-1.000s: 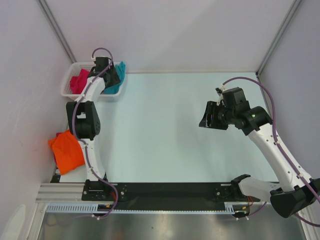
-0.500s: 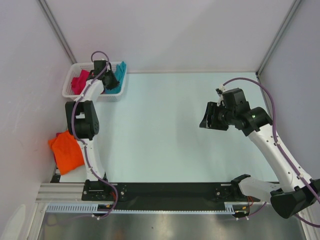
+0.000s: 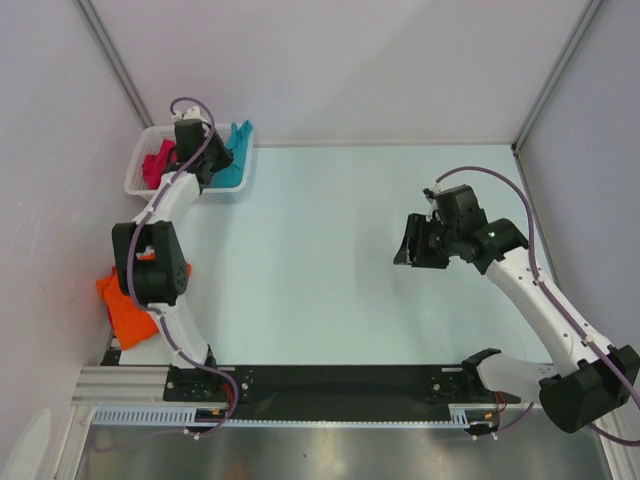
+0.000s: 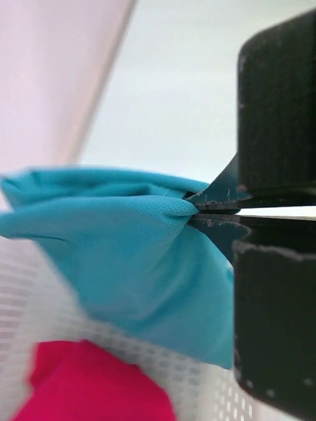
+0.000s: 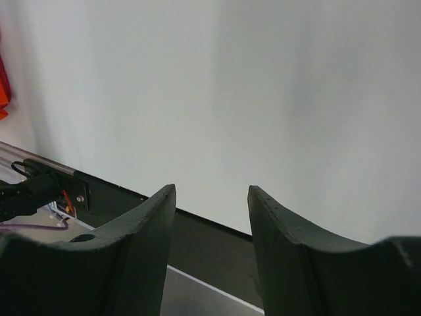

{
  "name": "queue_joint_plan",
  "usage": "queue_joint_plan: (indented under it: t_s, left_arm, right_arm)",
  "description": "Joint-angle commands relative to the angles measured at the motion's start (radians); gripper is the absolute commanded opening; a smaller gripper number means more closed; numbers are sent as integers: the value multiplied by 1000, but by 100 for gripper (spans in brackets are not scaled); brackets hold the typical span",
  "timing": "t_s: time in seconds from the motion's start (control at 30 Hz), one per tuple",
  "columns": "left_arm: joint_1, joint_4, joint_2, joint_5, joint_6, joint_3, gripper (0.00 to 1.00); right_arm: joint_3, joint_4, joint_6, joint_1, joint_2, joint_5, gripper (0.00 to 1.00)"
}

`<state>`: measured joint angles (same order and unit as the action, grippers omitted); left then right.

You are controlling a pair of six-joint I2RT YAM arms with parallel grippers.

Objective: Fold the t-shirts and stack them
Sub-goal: Grab crumpled tshirt from bin with the left arm, then move the tshirt to the center of the board

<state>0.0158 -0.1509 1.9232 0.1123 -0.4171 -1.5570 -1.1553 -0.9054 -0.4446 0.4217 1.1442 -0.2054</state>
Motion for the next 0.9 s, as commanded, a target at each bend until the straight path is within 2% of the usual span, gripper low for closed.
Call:
queue_joint_plan:
  t_s: [0.0, 0.07, 0.17, 0.23, 0.33, 0.5, 0.87]
  left_arm:
    - [-7, 223, -226, 87, 35, 50, 0]
    - [-7, 243, -277, 148, 23, 49, 0]
    - [-7, 249, -308, 372, -37, 23, 0]
    - [-7, 354, -337, 505, -130, 80, 0]
    - [-39, 428, -398, 497, -161, 152, 0]
    - [-39, 347, -382, 474, -117, 121, 0]
    - [-39, 320, -375, 480, -114, 120, 0]
  right_arm:
    - [22, 66, -14, 5, 9, -29, 53]
    - [26, 68, -14, 6, 15, -26, 53]
    - [39, 89, -17, 9, 22, -29, 53]
    - [45, 103, -26, 15, 28, -37, 53]
    - [48, 117, -32, 32, 40, -35, 53]
    - [42, 111, -39, 51, 37, 3, 52]
    - [35, 95, -48, 54, 54, 44, 53]
